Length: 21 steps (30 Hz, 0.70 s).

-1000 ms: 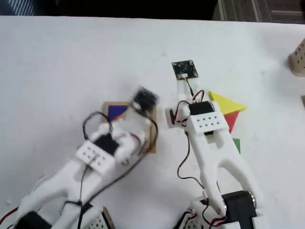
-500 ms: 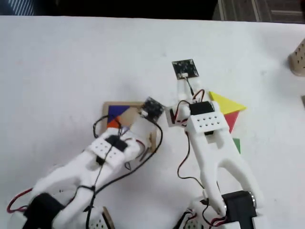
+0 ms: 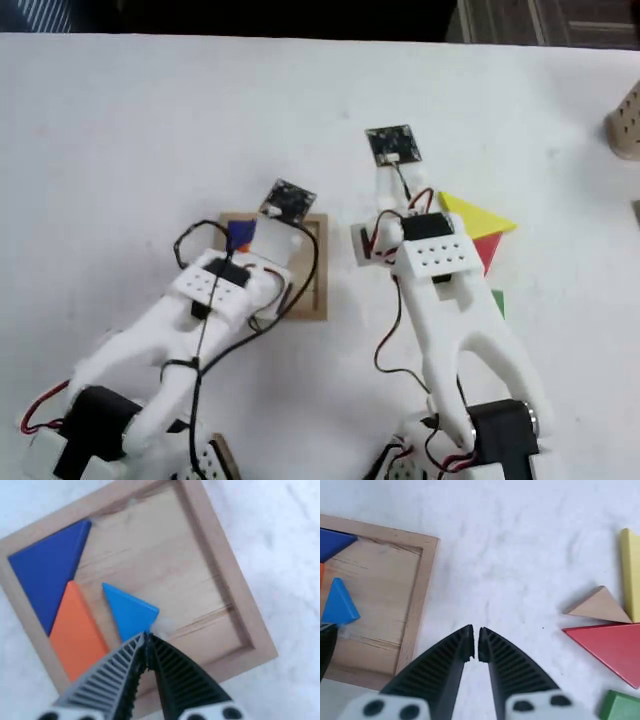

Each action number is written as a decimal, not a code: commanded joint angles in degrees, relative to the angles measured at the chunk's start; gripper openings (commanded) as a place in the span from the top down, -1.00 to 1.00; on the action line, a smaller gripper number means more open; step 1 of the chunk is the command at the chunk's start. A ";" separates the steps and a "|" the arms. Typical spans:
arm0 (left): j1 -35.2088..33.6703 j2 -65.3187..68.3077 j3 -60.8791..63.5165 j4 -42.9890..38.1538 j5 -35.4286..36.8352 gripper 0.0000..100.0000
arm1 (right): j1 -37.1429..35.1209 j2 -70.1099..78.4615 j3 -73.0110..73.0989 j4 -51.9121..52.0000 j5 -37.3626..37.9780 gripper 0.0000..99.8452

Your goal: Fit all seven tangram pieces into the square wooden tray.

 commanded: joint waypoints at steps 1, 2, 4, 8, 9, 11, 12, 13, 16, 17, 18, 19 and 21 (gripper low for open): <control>-1.54 -0.40 -2.37 0.44 0.09 0.95 | 2.07 -0.57 -0.26 -1.01 0.53 0.96; -1.71 -0.40 -2.55 0.44 0.09 0.95 | 2.33 -0.57 -0.18 -1.01 0.70 0.96; -2.51 -0.48 -2.55 0.26 0.09 0.95 | 2.33 -0.57 0.00 -1.01 0.88 0.96; -3.03 -0.48 -2.64 0.18 0.53 0.95 | 2.33 -0.57 0.00 -0.75 0.88 0.96; -3.03 -0.48 -2.64 0.09 1.76 0.95 | 2.33 -0.57 0.00 -0.75 0.88 0.96; -3.03 -0.48 -2.64 0.09 5.10 0.95 | 2.33 -0.57 0.00 -0.75 0.88 0.96; -3.03 -0.57 -2.73 0.09 6.42 0.95 | 2.33 -0.57 0.00 -0.75 0.88 0.96; -2.95 -0.75 -3.43 0.44 7.47 0.95 | 2.33 -0.57 0.00 -0.75 0.88 0.96; -2.33 -4.09 -4.04 0.62 8.97 0.95 | 2.33 -0.57 0.00 -0.84 0.88 0.96; -1.45 -5.76 -4.04 0.62 8.88 0.95 | 2.33 -0.57 0.00 -0.84 0.97 0.96; -0.48 -7.16 -3.87 0.62 8.88 0.95 | 2.33 -0.57 0.00 -0.84 0.97 0.96; 0.57 -8.48 -3.25 0.18 8.88 0.95 | 2.33 -0.57 0.00 -0.92 0.97 0.96; 3.21 -10.07 -1.41 -2.20 8.88 0.95 | 2.33 -0.57 0.00 -0.92 0.97 0.96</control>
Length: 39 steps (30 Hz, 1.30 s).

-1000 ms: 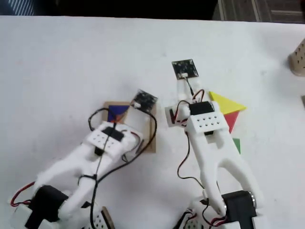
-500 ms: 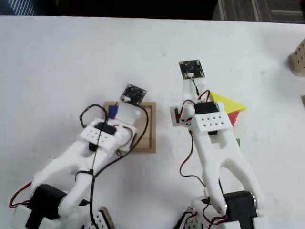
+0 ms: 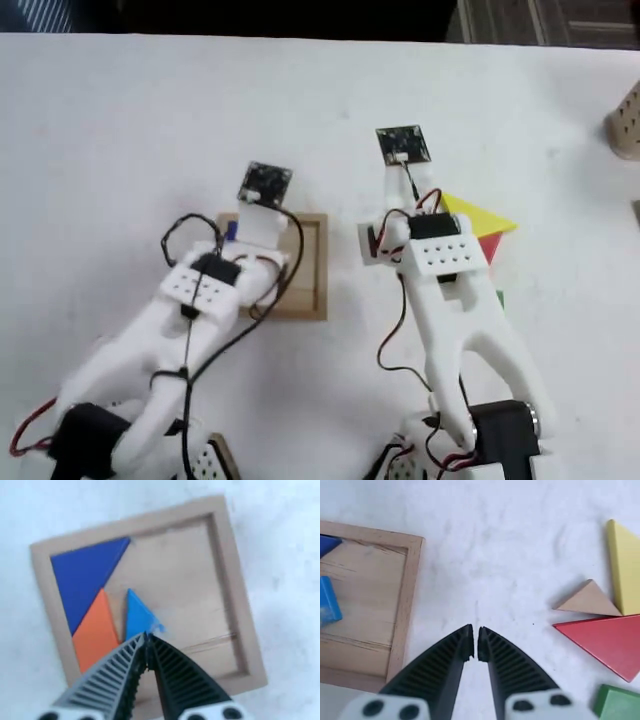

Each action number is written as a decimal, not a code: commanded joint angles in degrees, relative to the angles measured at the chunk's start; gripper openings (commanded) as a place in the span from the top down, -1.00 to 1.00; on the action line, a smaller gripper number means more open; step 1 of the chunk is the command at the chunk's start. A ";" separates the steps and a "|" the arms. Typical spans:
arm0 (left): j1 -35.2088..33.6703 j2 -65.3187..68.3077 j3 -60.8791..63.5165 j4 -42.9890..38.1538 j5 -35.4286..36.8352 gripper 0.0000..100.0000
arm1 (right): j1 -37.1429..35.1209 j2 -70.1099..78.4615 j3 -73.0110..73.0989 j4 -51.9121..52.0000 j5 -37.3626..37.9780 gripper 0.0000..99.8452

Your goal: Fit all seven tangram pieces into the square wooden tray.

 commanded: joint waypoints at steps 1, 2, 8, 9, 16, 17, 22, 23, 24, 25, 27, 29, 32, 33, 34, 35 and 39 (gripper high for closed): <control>4.53 -4.18 0.53 -4.75 0.44 0.95 | 0.57 -0.57 -0.35 -1.01 0.97 0.96; 4.88 -3.74 1.23 -7.21 0.53 0.95 | 0.48 -0.57 -0.35 -1.01 0.97 0.96; 5.05 6.46 -3.34 -10.73 0.62 0.95 | 0.48 -0.57 -0.62 -1.01 0.97 0.96; 4.97 9.01 -4.66 -10.73 0.62 0.95 | 0.40 -0.57 -0.62 -1.01 0.97 0.96; -0.57 16.48 -12.13 -3.96 0.53 0.95 | 0.31 -0.57 -0.53 -1.01 0.97 0.96; -1.89 16.48 -12.13 -3.69 0.53 0.95 | 0.22 -0.57 -0.53 -1.01 0.97 0.96; -8.57 16.40 -12.57 -3.87 0.53 0.95 | 0.13 -0.57 -0.53 -1.01 0.97 0.96; -9.45 16.31 -12.57 -3.87 0.53 0.95 | 0.13 -0.57 -0.53 -1.10 0.97 0.96; -10.24 16.22 -12.57 -3.87 0.53 0.95 | 0.13 -0.57 -0.53 -1.10 0.97 0.96; -10.68 16.22 -12.57 -3.87 0.53 0.95 | 0.13 -0.57 -0.53 -1.10 0.97 0.96; -11.21 16.13 -12.57 -3.87 0.53 0.95 | 0.13 -0.57 -0.53 -1.10 0.97 0.96; -11.21 16.04 -12.75 -3.87 0.53 0.95 | 0.13 -0.57 -0.53 -1.10 0.97 0.96; -10.86 14.02 -13.19 -3.43 0.53 0.95 | 0.13 -0.57 -0.53 -1.10 0.97 0.96; -10.86 12.62 -13.01 -3.43 0.35 0.95 | 0.13 -0.57 -0.53 -1.10 0.97 0.96; -10.77 11.03 -12.31 -3.43 0.18 0.95 | 0.13 -0.57 -0.53 -1.10 0.97 0.96; -10.77 9.27 -11.16 -3.78 0.18 0.95 | 0.13 -0.57 -0.53 -1.10 0.97 0.96; -8.40 0.75 -4.75 -3.87 0.00 0.96 | 0.13 -0.57 -0.53 -1.10 0.97 0.96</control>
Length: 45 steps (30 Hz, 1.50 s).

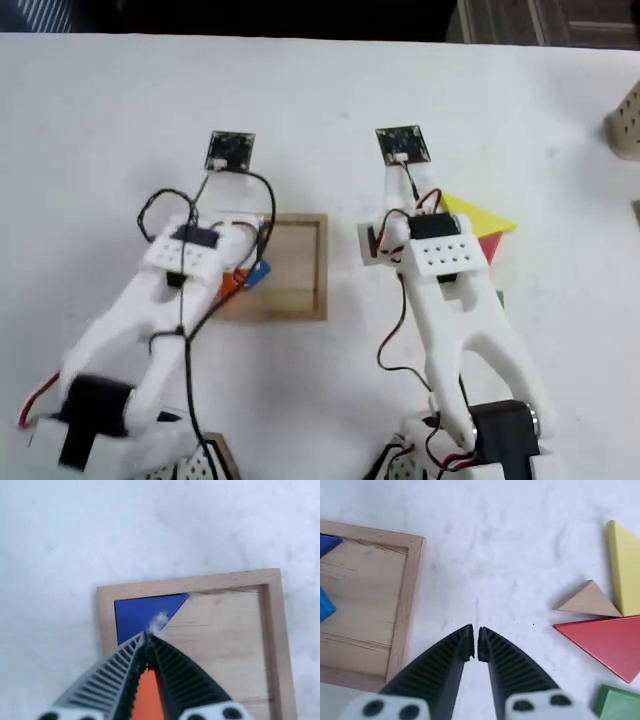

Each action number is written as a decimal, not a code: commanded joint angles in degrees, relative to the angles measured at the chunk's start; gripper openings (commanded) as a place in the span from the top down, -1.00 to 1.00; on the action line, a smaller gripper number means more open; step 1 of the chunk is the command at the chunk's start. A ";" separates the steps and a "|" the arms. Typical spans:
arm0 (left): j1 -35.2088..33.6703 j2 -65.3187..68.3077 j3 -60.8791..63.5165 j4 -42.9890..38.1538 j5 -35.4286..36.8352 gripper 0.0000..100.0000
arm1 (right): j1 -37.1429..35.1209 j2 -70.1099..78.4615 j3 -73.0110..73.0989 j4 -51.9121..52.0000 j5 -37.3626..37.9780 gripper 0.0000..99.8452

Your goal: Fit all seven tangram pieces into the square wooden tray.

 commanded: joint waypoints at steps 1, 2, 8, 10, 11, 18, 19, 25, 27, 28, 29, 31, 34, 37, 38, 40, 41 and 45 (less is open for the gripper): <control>3.74 -9.45 4.75 -0.26 0.09 0.96 | 0.13 -0.57 -0.53 -1.10 0.70 0.96; 5.85 -11.38 6.86 -0.26 0.09 0.96 | 0.13 -0.57 -0.53 -1.10 0.70 0.96; 17.89 -13.58 12.84 2.20 -2.11 0.95 | 0.31 -0.57 -0.44 -1.10 0.70 0.96; 18.07 -10.33 10.73 4.84 -3.08 0.95 | 0.31 -0.57 -0.44 -1.10 0.70 0.96; 17.27 -8.13 9.32 5.54 -3.25 0.95 | 0.31 -0.57 -0.44 -1.10 0.70 0.96; 9.54 4.18 -0.44 6.77 -3.08 0.95 | 0.40 -0.57 -0.44 -1.10 0.70 0.96; 9.27 4.62 -0.97 6.86 -3.08 0.95 | 0.40 -0.57 -0.44 -1.10 0.70 0.96; 9.19 5.23 -1.49 6.68 -3.08 0.95 | 0.31 -0.57 -0.44 -1.10 0.70 0.96; 8.75 5.23 -1.58 6.59 -3.08 0.95 | 0.31 -0.57 -0.44 -1.10 0.70 0.96; 8.31 5.23 -1.58 6.59 -2.99 0.95 | 0.40 -0.57 -0.44 -1.10 0.70 0.96; 7.96 5.23 -1.58 6.59 -2.99 0.95 | 0.40 -0.57 -0.44 -1.10 0.70 0.96; 7.25 5.23 -1.58 5.71 -2.99 0.95 | 0.40 -0.57 -0.44 -1.10 0.70 0.96; 6.11 5.23 -1.58 5.01 -2.99 0.95 | 0.40 -0.57 -0.44 -1.10 0.70 0.96; 6.11 4.97 -1.32 5.01 -2.99 0.95 | 0.40 -0.57 -0.44 -1.10 0.70 0.96; 6.20 4.97 -1.23 5.36 -3.16 0.95 | 0.40 -0.57 -0.44 -1.10 0.70 0.96; 6.29 4.88 -1.14 5.54 -3.34 0.95 | 0.40 -0.57 -0.44 -1.10 0.70 0.96; 6.29 4.88 -1.14 5.54 -3.34 0.95 | 0.40 -0.57 -0.44 -1.10 0.70 0.96; 6.29 4.79 -1.14 5.54 -3.43 0.96 | 0.48 -0.57 -0.62 -1.10 0.70 0.96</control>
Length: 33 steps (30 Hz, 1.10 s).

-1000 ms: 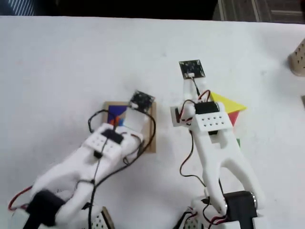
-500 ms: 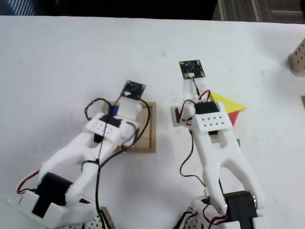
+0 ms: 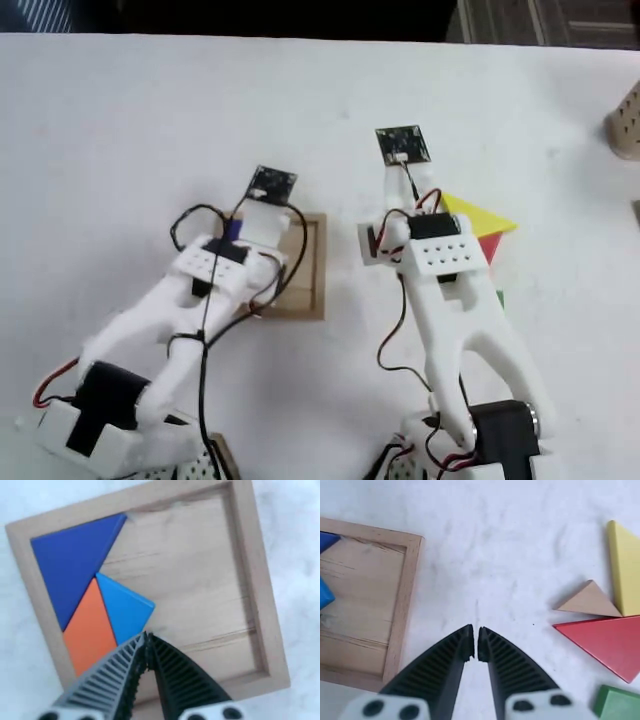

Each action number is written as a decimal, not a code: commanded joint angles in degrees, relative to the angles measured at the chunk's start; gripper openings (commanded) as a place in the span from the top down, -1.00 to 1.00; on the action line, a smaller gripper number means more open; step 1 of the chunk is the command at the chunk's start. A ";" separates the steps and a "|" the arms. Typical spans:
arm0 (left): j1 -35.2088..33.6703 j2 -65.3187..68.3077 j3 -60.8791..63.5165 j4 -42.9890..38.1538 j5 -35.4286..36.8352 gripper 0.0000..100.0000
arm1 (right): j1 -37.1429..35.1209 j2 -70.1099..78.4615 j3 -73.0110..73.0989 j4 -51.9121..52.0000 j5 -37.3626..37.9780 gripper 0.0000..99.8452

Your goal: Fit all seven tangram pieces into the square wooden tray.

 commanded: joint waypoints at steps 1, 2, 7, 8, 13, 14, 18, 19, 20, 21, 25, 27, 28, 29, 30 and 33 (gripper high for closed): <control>-1.19 -0.57 -2.37 -0.97 -0.62 0.96 | 0.48 -0.57 -0.62 -1.10 0.70 0.96; -1.19 -0.66 -2.37 -0.88 -0.62 0.96 | 0.57 -0.57 -0.62 -1.10 0.70 0.96; -1.19 -7.87 -0.44 2.02 -0.62 0.96 | 3.74 -1.01 -1.76 -0.75 0.26 0.96; -1.19 -10.15 0.79 2.20 -0.70 0.96 | 4.79 -0.92 -2.02 -0.66 0.26 0.96; -1.71 -21.85 7.12 1.85 -0.70 0.95 | 9.36 -1.10 -2.29 -0.48 0.18 0.96; -1.71 -23.60 8.44 0.88 -0.70 0.95 | 10.07 -1.10 -2.37 0.22 0.18 0.96; -4.62 -27.30 12.57 -5.01 -0.70 0.95 | 13.14 -1.10 -5.27 5.23 0.18 0.89; -6.20 -27.47 12.66 -6.07 -0.70 0.95 | 14.02 -1.10 -6.33 6.73 0.18 0.84; -7.96 -27.47 12.66 -6.86 -0.70 0.95 | 14.81 -1.10 -7.56 8.22 0.18 0.79; -9.80 -27.47 12.57 -7.65 -0.62 0.95 | 15.25 -1.10 -8.70 9.71 0.18 0.75; -16.04 -27.47 12.13 -10.46 -0.53 0.95 | 15.96 -0.92 -9.76 11.91 0.62 0.69; -18.51 -27.47 11.87 -11.25 -0.35 0.95 | 16.13 -0.57 -9.76 11.74 0.70 0.69; -19.47 -27.47 11.60 -11.78 -0.26 0.95 | 16.13 -0.57 -9.67 11.65 0.70 0.69; -20.44 -27.47 11.34 -12.13 -0.26 0.95 | 16.13 -0.57 -9.67 11.56 0.70 0.69; -21.41 -27.47 11.08 -12.22 -0.26 0.95 | 16.13 -0.57 -9.67 11.56 0.70 0.69; -23.25 -27.38 11.08 -14.51 -0.26 0.95 | 16.13 -0.57 -9.58 11.56 0.44 0.69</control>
